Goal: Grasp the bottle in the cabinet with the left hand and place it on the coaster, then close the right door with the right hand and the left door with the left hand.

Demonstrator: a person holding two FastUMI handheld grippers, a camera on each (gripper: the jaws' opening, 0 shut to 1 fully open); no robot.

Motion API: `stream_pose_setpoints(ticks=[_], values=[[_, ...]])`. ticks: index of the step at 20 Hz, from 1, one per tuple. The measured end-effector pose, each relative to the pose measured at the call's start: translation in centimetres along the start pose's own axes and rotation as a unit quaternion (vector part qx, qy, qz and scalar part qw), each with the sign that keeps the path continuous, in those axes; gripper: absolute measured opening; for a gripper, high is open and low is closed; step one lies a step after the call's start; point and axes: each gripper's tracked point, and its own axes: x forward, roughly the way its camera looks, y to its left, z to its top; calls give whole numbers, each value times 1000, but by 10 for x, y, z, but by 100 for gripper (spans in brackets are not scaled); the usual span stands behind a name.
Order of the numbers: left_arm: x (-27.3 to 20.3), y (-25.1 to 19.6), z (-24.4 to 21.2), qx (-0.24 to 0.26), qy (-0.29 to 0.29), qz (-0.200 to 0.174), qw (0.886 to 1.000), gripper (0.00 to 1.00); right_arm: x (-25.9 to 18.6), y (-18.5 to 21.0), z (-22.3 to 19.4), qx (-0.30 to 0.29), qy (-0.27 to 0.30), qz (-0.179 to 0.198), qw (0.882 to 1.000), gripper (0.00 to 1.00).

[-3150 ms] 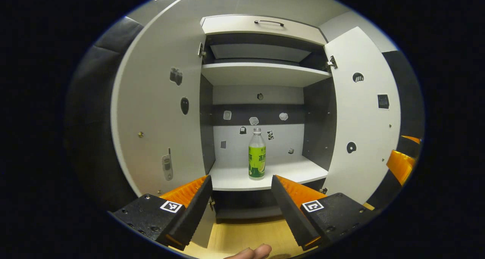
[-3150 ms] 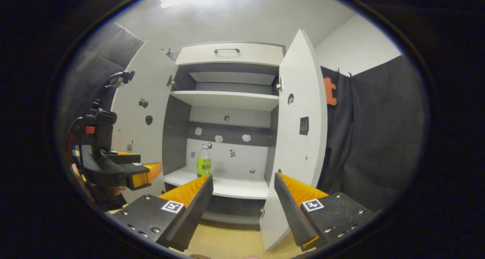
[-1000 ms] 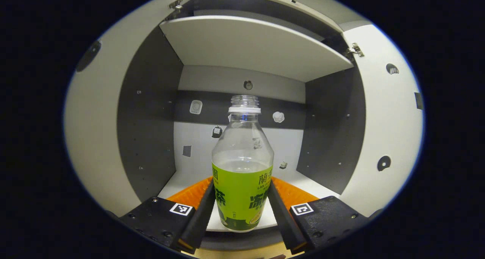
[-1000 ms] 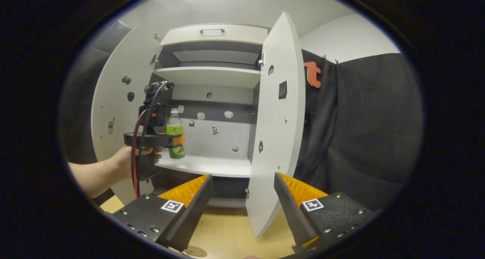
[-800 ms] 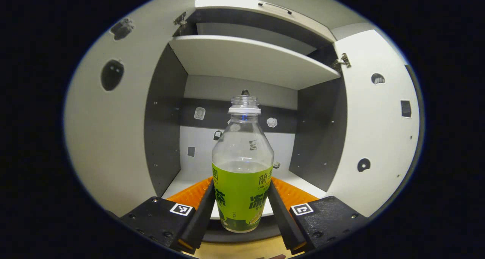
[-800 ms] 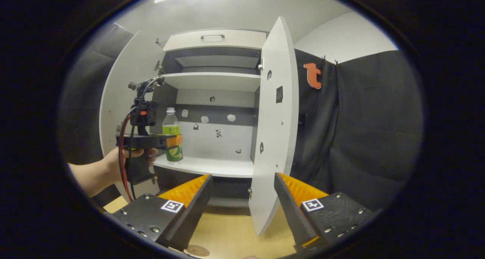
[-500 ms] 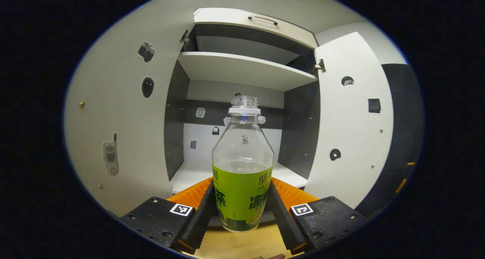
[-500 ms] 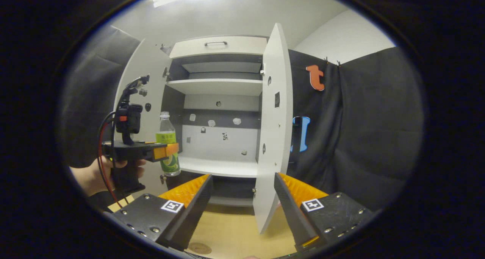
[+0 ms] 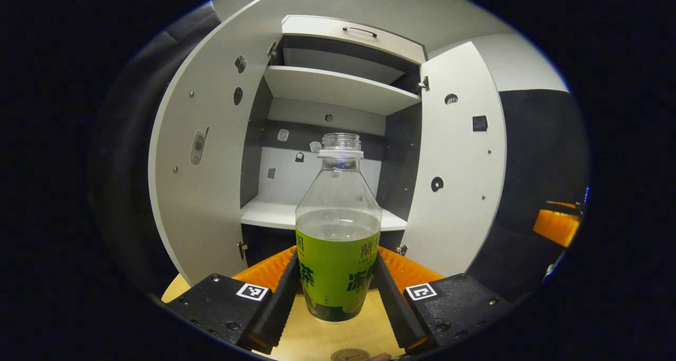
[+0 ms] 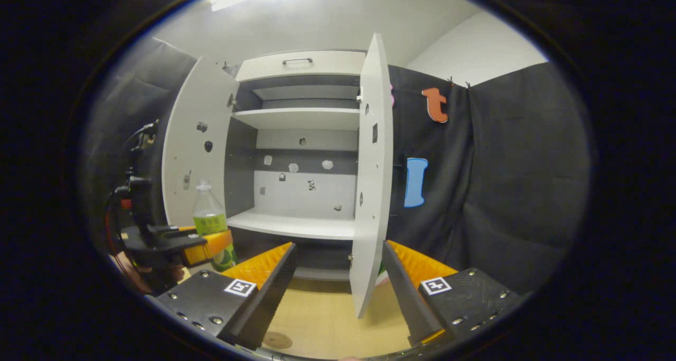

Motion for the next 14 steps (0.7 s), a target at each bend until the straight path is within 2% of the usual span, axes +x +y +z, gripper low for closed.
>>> stream_pose_setpoints(ticks=[3,5,7,9,11,14], values=[[-5,-11,-38,13,1,-23,1000,80,2,-5,-3,21,3,-17,1000,98],[-10,-11,-77,22,30,-29,999,80,-1,-14,-5,16,7,-38,999,98],[-15,-19,-112,8,48,-54,997,80,-4,-18,-6,20,9,-51,998,98],[-21,-35,-138,-5,39,-102,994,80,-7,-22,-9,35,20,-65,997,98],[-24,-29,-163,7,32,-105,994,80,-10,-24,-9,28,26,-75,996,98],[-23,-39,-194,32,25,-135,990,80,-13,-28,-10,25,31,-87,995,97]])
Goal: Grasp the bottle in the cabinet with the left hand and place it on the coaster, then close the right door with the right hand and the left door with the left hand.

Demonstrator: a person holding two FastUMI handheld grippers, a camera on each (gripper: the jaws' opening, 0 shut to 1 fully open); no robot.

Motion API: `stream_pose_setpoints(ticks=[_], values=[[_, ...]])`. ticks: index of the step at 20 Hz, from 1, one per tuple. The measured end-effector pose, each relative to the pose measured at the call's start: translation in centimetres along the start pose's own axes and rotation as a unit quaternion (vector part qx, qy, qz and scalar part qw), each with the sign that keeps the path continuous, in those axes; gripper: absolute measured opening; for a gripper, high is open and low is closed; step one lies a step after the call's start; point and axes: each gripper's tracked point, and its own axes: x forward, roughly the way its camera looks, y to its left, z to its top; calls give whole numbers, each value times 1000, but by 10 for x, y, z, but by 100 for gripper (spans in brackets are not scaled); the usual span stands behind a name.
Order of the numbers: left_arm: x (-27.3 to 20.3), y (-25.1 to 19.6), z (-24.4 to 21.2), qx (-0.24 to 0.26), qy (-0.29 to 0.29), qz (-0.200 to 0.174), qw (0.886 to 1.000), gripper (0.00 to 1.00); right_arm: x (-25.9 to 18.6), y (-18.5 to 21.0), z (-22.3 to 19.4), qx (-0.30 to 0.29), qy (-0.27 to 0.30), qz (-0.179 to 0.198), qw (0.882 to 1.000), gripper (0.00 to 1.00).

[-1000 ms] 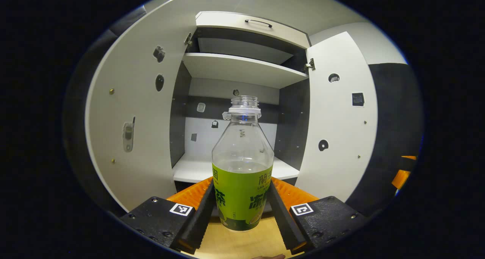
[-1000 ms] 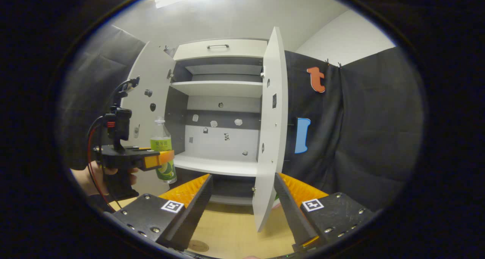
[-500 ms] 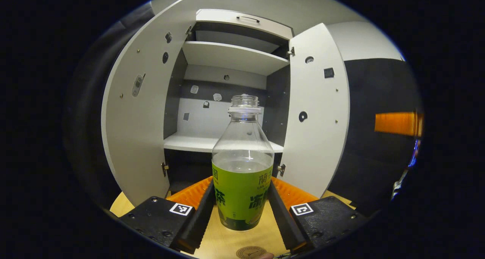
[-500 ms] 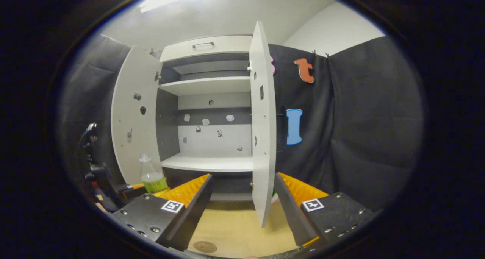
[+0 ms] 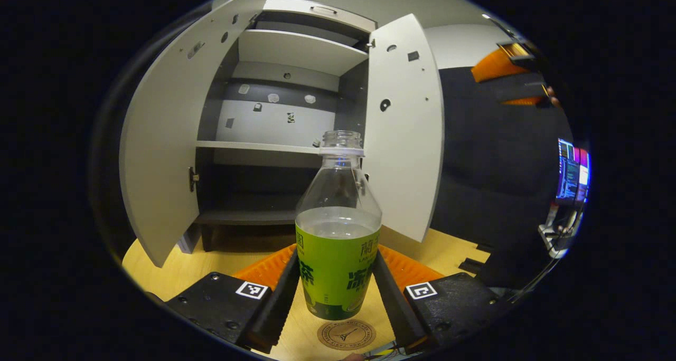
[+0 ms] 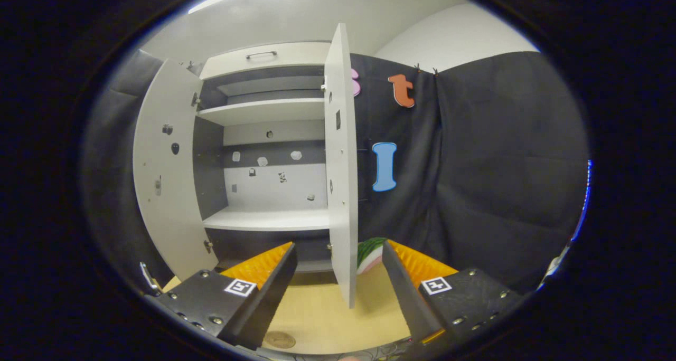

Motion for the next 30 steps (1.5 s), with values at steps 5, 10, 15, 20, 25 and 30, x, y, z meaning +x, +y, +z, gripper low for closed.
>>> stream_pose_setpoints(ticks=[5,10,15,20,25,30], values=[[3,-20,-33,29,0,-40,999,80,4,4,0,-1,5,-7,1000,98],[0,-23,-67,21,35,-57,998,80,15,13,-10,-7,19,-9,1000,98],[-5,-24,-84,20,48,-67,996,80,20,23,-21,-10,35,-1,999,97],[-14,-41,-104,25,76,-115,990,83,24,19,-30,-20,54,-8,998,97],[-15,-35,-95,43,63,-100,992,91,20,23,-34,-25,57,-2,998,98],[-14,-35,-73,60,49,-108,991,93,15,22,-32,-23,57,-4,998,98]])
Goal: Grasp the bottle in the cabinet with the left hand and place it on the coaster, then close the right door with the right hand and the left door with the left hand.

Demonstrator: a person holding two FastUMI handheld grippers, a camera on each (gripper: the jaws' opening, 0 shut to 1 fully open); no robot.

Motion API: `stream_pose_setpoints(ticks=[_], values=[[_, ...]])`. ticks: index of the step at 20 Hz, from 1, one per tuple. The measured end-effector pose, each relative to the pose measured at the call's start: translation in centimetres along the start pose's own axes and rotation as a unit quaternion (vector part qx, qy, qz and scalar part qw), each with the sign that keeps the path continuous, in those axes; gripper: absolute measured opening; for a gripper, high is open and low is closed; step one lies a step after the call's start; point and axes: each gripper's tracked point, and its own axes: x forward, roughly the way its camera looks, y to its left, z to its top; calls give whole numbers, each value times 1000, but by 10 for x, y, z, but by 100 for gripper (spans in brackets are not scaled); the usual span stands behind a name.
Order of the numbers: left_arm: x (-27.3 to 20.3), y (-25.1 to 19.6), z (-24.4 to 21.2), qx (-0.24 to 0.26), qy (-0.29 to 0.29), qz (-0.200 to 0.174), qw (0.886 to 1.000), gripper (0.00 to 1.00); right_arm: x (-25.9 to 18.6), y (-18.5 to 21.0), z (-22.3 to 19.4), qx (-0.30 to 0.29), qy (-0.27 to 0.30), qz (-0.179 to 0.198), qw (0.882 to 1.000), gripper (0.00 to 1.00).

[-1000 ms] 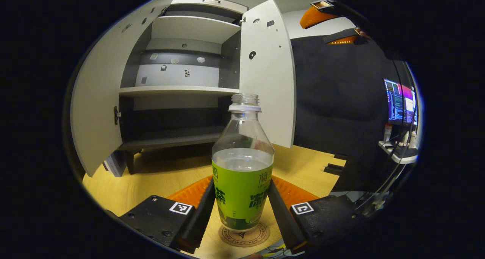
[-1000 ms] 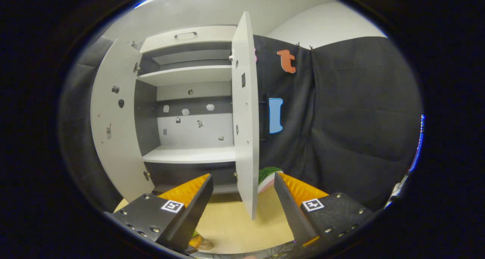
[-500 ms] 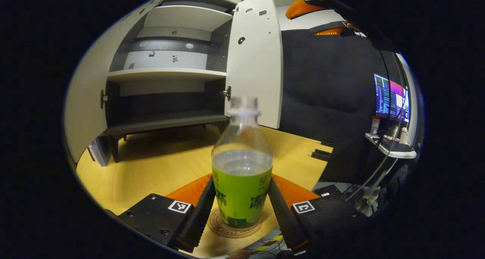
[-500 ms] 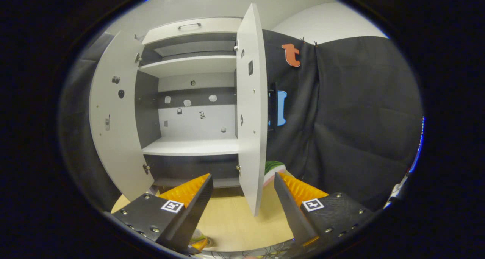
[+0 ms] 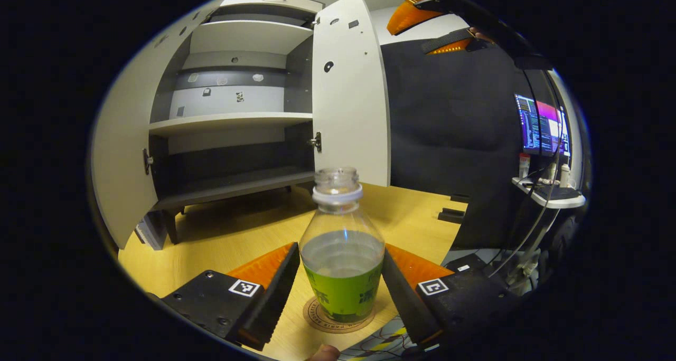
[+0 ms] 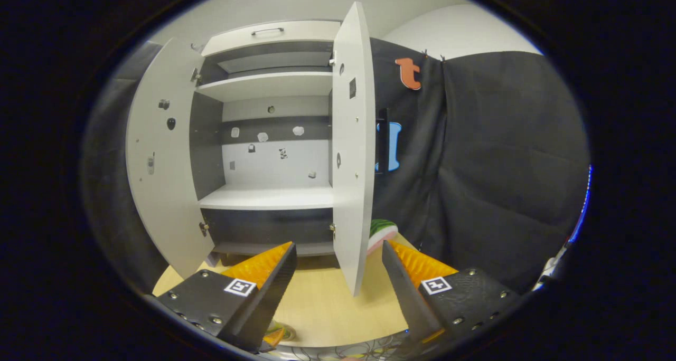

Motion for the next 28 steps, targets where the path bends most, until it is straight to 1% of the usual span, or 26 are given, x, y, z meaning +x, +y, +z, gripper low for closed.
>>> stream_pose_setpoints(ticks=[1,5,8,10,12,14,15,17,20,22,25,27,28], values=[[1,-3,5,-6,0,-7,1000,93,-1,-3,0,-7,-2,-3,1000,98],[2,-1,37,-23,-10,-4,1000,93,-4,-20,-3,-52,-9,-12,999,99],[-3,5,72,-33,-21,9,999,93,-6,-31,-6,-37,-9,-10,999,98],[-9,8,102,-31,-37,18,999,92,-7,-37,-2,-24,-17,0,1000,98],[-16,15,134,-21,-50,38,998,92,-3,-45,2,-24,-21,9,999,98],[-25,31,165,-12,-61,87,994,93,0,-54,6,-11,-14,20,1000,98],[-30,35,183,-15,-69,103,992,93,2,-58,11,-6,-17,28,999,98],[-39,34,212,-25,-78,116,990,92,4,-70,24,-3,-32,36,999,98],[-49,46,255,-33,-87,143,985,91,9,-94,42,-11,-56,47,997,98],[-55,56,273,-46,-90,162,982,91,14,-117,53,-18,-64,45,997,98],[-69,76,301,-62,-98,196,974,92,21,-146,68,-12,-79,44,996,97],[-86,88,321,-59,-106,223,967,92,30,-165,76,-11,-86,46,995,98],[-94,92,329,-51,-106,234,965,92,37,-173,79,-4,-87,52,995,98]])
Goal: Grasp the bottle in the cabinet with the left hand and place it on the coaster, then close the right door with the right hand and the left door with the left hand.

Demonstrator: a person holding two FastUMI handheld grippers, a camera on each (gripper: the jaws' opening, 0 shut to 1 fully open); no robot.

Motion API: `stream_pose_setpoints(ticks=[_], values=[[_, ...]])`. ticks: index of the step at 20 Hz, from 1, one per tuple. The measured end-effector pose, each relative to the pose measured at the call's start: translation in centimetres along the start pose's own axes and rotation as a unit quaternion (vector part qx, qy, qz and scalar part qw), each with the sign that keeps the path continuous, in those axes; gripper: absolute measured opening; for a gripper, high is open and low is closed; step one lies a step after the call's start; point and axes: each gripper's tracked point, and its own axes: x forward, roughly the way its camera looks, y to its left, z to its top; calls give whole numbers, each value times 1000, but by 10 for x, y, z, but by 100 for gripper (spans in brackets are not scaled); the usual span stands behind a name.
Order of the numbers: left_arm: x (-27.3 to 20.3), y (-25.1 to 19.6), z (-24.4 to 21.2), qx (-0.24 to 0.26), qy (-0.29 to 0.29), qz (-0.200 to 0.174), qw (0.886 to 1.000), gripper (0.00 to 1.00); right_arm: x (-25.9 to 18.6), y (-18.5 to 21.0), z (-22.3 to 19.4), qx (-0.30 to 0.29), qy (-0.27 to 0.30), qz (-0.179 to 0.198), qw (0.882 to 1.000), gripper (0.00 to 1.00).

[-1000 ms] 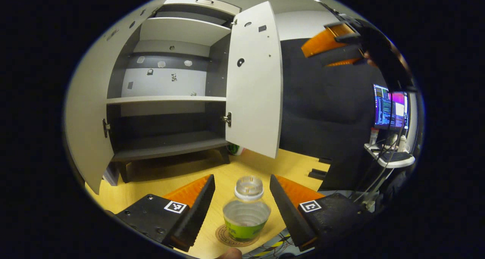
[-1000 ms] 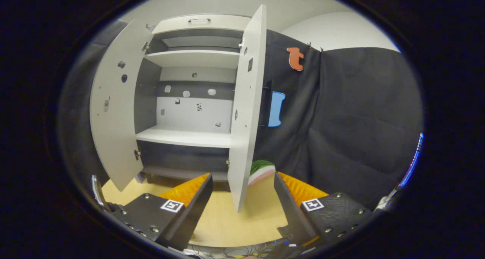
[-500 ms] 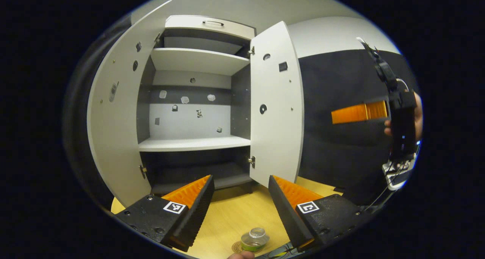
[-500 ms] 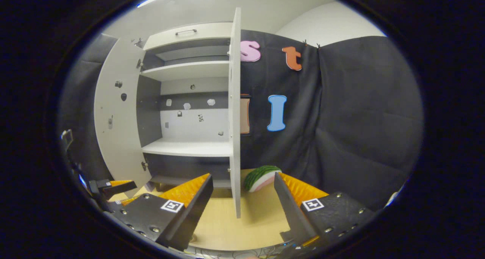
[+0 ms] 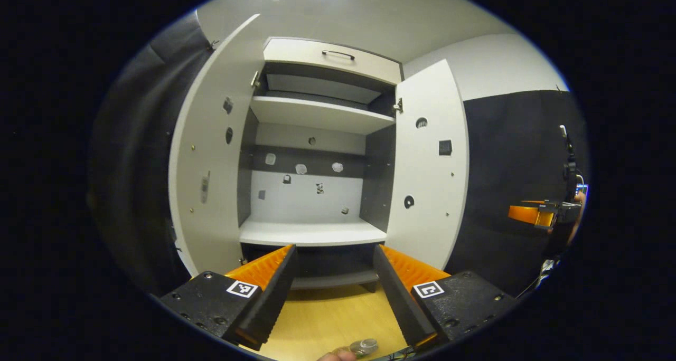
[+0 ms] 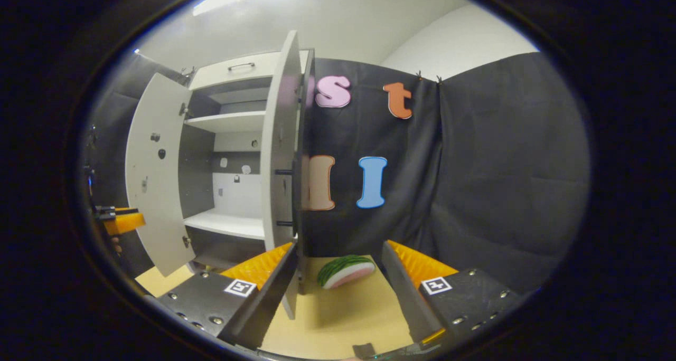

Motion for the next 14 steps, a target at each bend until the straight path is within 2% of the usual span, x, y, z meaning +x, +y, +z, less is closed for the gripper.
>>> stream_pose_setpoints(ticks=[3,5,7,11,14], values=[[-14,16,21,24,7,25,999,93,27,-19,1,9,7,22,1000,98],[-21,16,34,26,7,19,999,93,52,-34,-1,-1,10,23,1000,98],[-30,23,43,28,5,29,999,93,78,-41,1,-2,9,34,999,98],[-43,31,44,46,-1,34,998,93,128,-26,1,0,0,79,997,98],[-46,47,35,72,2,55,996,93,157,-18,-1,9,15,84,996,98]])
